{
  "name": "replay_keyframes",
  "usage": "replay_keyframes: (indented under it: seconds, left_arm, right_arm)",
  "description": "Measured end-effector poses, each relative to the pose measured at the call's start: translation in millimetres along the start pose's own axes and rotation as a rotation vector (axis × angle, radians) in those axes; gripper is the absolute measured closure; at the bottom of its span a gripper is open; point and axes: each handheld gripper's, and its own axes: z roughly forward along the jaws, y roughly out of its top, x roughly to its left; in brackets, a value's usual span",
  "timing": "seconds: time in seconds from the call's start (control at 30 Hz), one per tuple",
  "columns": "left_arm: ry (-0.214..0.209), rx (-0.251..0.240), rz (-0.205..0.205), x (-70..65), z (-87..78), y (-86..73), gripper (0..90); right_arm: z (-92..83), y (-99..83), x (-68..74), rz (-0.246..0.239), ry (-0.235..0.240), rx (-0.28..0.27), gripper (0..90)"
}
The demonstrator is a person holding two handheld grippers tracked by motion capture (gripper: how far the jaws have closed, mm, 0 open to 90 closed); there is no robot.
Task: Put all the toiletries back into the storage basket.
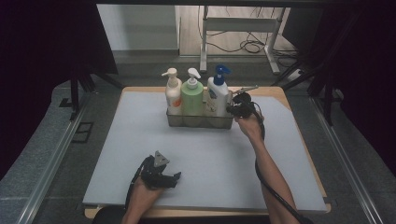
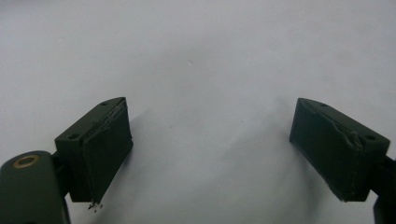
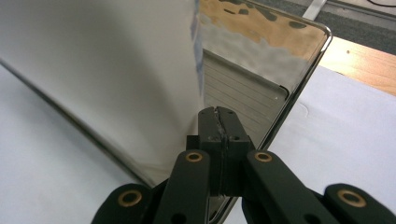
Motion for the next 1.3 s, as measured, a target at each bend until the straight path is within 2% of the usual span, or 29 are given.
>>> replay_keyframes:
  seconds: [0.17,0.43,0.8,1.3]
  left_arm:
    - [0.000,0.000,0.001,0.1,0.0,0.0,12.1]
    - [0.000,0.001,0.002,0.1,-0.1,0.0,12.1]
    - [0.000,0.001,0.001,0.0,0.0,0.0,12.1]
    - [0.000,-0.001,-0.001,-0.1,0.0,0.0,12.1]
  right_arm:
    - [6.4,2.0,-1.8,0.005,0.016,0.011,89.5]
    - [15.2,-0.1,-2.9,0.009,0.007,0.039,89.4]
    - [19.5,-1.9,-3.0,0.023,0.014,0.041,88.7]
    - [27.2,-1.0,7.9,-0.001,0.029,0.055,87.9]
